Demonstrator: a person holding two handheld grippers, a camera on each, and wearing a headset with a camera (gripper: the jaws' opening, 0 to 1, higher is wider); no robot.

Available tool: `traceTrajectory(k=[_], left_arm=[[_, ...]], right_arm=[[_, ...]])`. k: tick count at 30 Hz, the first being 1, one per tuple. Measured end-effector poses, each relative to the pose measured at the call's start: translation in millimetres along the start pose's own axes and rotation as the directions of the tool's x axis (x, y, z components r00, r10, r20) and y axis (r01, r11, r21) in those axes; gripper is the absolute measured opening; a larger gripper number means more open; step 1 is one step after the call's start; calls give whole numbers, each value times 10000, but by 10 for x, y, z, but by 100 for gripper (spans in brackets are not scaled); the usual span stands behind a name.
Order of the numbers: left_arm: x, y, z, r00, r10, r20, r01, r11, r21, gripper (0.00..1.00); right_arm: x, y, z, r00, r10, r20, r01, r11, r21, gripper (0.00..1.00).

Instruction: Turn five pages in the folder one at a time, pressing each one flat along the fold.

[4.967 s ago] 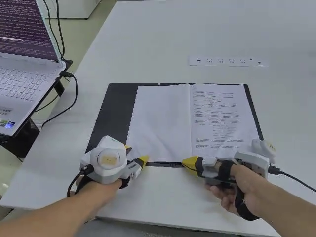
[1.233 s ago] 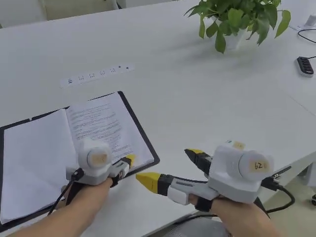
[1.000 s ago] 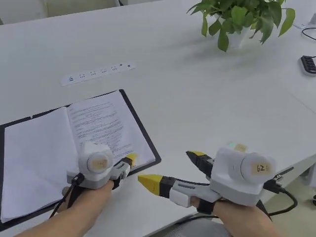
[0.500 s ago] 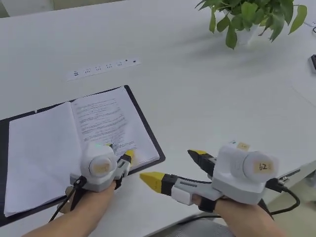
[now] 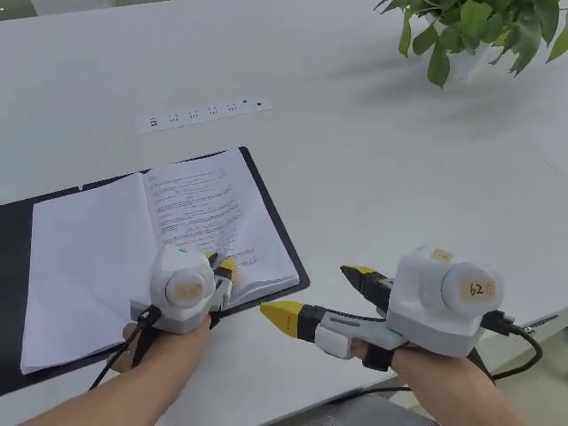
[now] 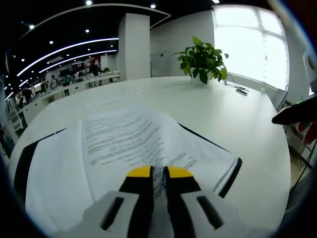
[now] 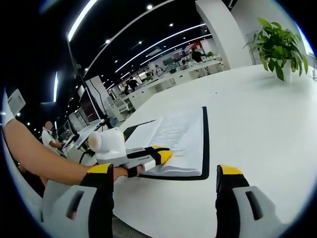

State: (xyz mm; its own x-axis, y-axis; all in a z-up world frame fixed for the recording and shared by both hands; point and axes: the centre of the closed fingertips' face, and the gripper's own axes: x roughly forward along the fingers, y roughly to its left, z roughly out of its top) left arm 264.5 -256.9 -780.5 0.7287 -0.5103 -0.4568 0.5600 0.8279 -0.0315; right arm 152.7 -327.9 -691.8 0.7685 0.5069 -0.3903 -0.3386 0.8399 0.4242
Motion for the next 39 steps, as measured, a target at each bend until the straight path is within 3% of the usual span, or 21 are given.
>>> traceTrajectory(k=[18, 24, 27, 39], left_arm=[[5, 7, 0, 9999, -64, 160, 77, 9967, -810, 0], [11, 11, -1, 9998, -62, 163, 76, 9962, -870, 0], [13, 11, -1, 9998, -63, 164, 76, 9963, -857, 0], [20, 25, -8, 9997, -116, 216, 134, 9960, -889, 1]], right_arm=[[797, -239, 218, 9970, 721, -273, -716, 9973, 189, 61], [1075, -408, 315, 9958, 877, -249, -855, 9932, 788, 46], [1180, -453, 371, 9954, 938, -203, -914, 9913, 942, 45], [1547, -623, 302, 9921, 1020, -728, -920, 9874, 1290, 48]])
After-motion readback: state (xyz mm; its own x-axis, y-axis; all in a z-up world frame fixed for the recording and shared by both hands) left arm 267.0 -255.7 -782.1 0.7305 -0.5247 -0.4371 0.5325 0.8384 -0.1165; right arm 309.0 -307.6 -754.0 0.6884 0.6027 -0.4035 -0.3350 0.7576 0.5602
